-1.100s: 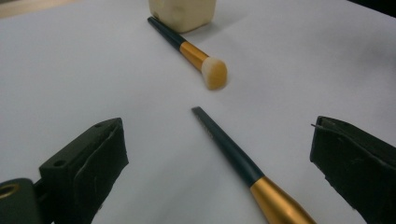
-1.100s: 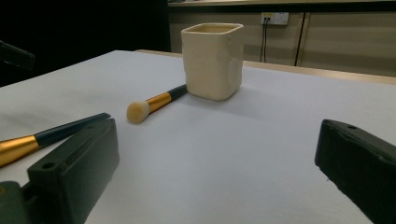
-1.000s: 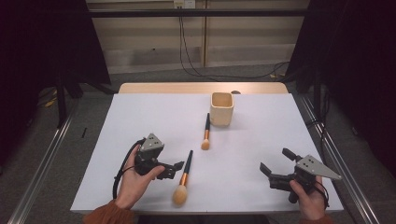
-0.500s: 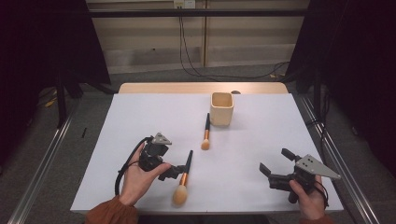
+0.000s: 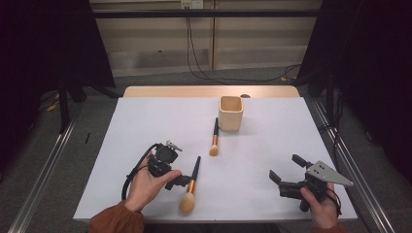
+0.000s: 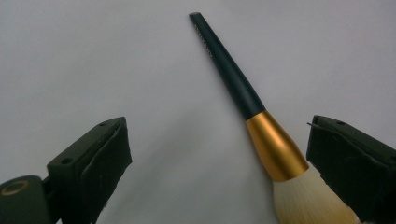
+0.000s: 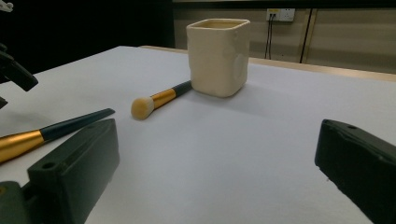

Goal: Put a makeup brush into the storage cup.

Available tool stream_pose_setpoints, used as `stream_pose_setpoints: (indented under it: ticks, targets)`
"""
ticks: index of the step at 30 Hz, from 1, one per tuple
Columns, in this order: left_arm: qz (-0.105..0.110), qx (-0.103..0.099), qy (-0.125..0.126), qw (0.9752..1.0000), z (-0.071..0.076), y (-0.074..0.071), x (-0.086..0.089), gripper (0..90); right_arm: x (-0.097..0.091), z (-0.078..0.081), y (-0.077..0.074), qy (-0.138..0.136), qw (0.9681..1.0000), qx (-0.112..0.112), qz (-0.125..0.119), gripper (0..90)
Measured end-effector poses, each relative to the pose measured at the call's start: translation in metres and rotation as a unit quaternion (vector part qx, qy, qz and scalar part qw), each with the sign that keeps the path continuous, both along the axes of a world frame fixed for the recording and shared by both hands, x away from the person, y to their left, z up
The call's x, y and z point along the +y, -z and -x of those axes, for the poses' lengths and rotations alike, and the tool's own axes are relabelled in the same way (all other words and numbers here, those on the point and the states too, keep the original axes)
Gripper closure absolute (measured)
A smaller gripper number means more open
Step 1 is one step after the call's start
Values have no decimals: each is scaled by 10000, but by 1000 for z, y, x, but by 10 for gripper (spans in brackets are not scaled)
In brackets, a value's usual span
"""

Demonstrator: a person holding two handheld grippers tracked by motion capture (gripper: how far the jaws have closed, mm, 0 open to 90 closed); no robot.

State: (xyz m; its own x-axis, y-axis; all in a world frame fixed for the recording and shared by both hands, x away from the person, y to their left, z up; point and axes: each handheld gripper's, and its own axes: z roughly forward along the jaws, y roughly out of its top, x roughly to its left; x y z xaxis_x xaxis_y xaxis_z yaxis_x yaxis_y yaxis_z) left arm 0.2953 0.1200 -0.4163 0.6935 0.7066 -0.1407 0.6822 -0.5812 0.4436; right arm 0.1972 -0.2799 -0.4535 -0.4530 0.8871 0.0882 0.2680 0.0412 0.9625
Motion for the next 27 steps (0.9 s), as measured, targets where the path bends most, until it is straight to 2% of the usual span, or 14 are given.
stream_pose_setpoints:
  ticks: [8, 9, 13, 19, 26, 27]
  targets:
    - [-171, 215, -21, 9996, -1, 2, -8, 64, 1, 0, 0, -10, 10000, 20, -16, 0]
    - [-270, 322, 14, 9991, 0, 4, -11, 64, 1, 0, 0, -9, 10000, 18, -11, 0]
    - [-372, 392, 36, 9985, 3, 12, -17, 90, 1, 0, 1, -28, 10000, 49, 10, 0]
    - [-460, 511, 37, 9976, 2, 15, -26, 91, 2, -1, 1, -54, 10000, 75, 19, 0]
    - [-563, 763, 164, 9954, 3, 17, -40, 175, 2, 0, 1, -82, 9999, 63, 24, 0]
    - [-613, 887, 169, 9940, 2, 19, -45, 205, 2, -1, 1, -96, 9999, 65, 50, 0]
